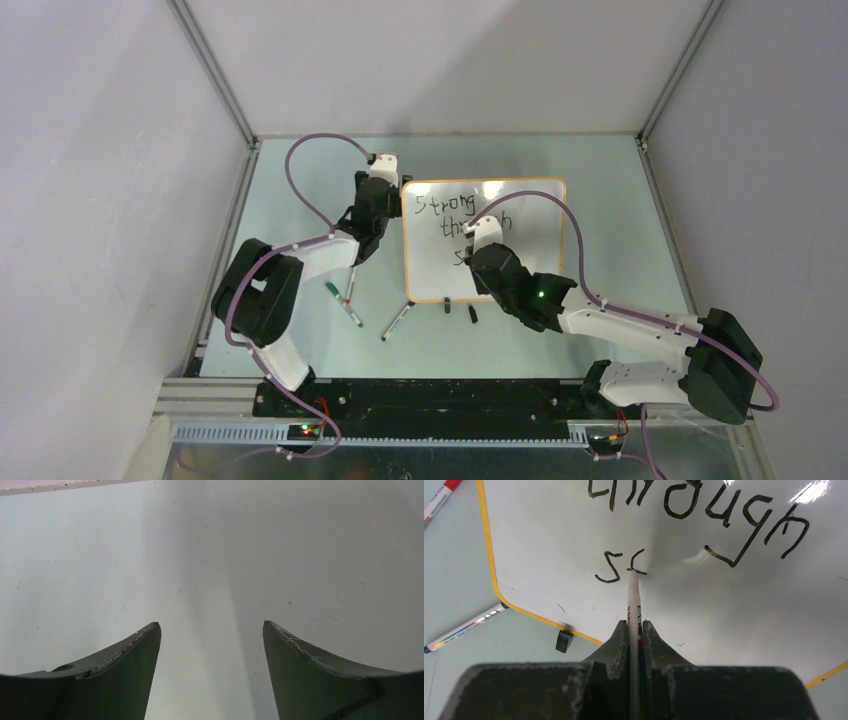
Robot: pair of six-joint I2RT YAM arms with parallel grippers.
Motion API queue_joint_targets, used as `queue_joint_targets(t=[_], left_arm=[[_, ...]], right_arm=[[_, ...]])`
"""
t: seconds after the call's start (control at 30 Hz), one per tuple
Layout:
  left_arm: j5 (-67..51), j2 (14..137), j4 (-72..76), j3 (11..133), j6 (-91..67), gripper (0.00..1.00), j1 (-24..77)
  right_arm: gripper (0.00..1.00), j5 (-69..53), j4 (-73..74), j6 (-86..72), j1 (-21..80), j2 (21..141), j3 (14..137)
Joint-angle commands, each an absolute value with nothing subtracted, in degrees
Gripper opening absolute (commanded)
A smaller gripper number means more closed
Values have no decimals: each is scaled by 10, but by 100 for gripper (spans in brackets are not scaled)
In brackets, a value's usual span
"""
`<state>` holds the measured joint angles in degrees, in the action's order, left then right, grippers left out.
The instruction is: Write a sentence on the whiteboard
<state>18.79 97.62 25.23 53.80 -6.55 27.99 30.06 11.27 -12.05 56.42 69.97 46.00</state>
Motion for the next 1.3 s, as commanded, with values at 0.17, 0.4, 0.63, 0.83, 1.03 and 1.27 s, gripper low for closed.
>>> queue_joint_targets(t=[0.17, 0.4, 0.63, 0.83, 1.03, 1.27], left_arm=[[185, 965, 275, 538, -67, 81, 281], [185, 966, 276, 538, -67, 81, 281], [185, 966, 276, 537, -67, 81, 281], [185, 965, 275, 537, -67, 81, 281], [185, 966, 276, 538, -67, 81, 281], [185, 965, 275, 538, -67, 81, 281]], right_arm=[[0, 331, 140, -142, 576, 707, 477], [0, 329, 154, -150, 579, 713, 478], [0, 333, 164, -152, 581, 714, 478], [0, 355, 170, -151, 582, 702, 477], [0, 357, 158, -139, 582, 696, 478], [0, 351, 149, -135, 581, 675, 478]])
